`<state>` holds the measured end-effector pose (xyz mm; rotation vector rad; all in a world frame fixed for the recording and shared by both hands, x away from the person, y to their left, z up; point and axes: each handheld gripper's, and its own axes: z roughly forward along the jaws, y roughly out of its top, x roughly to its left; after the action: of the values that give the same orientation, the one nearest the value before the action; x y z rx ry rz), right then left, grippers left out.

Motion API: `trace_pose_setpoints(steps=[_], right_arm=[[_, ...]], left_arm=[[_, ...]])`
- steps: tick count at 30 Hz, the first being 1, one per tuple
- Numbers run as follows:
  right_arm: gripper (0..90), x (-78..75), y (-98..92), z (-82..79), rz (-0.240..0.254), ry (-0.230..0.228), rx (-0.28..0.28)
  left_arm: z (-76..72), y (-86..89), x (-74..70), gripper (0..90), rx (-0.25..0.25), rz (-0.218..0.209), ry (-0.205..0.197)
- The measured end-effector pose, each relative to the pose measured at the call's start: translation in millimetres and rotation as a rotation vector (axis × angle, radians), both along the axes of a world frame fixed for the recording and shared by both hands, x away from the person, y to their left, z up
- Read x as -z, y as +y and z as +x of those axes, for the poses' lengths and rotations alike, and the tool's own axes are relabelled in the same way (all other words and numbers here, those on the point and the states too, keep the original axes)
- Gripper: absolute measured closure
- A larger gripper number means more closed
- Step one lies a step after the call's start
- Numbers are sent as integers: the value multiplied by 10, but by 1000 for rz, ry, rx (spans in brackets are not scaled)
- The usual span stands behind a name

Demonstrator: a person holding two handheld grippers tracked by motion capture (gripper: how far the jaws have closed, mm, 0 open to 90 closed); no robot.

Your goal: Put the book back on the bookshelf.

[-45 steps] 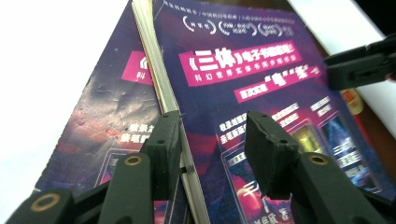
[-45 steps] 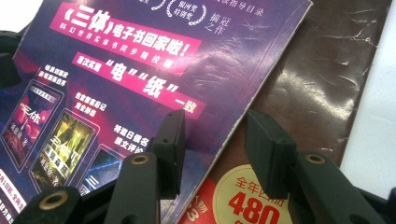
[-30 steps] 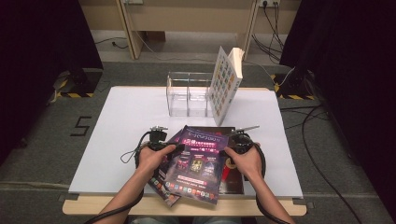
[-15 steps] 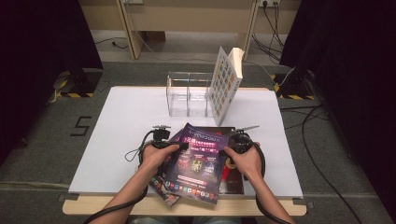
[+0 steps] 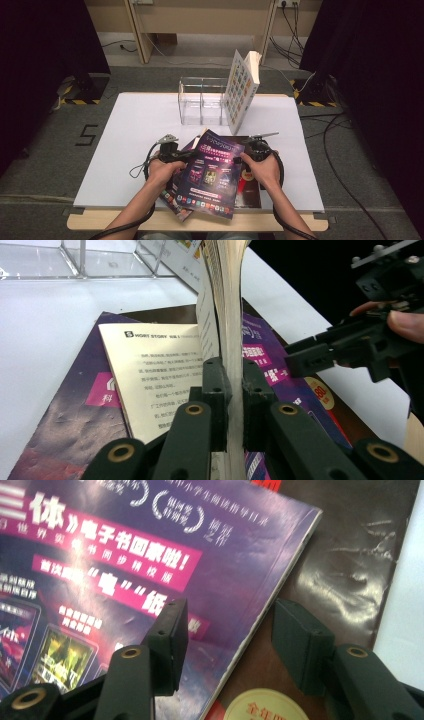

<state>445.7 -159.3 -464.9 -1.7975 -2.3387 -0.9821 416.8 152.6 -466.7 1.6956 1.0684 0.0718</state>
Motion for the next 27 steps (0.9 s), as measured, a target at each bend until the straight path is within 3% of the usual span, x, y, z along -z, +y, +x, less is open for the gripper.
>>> trace_pose_setpoints(steps=[27], right_arm=[[436,36,-51,395,62,-27,48]], left_arm=[[-8,10,13,838,-8,4,9]])
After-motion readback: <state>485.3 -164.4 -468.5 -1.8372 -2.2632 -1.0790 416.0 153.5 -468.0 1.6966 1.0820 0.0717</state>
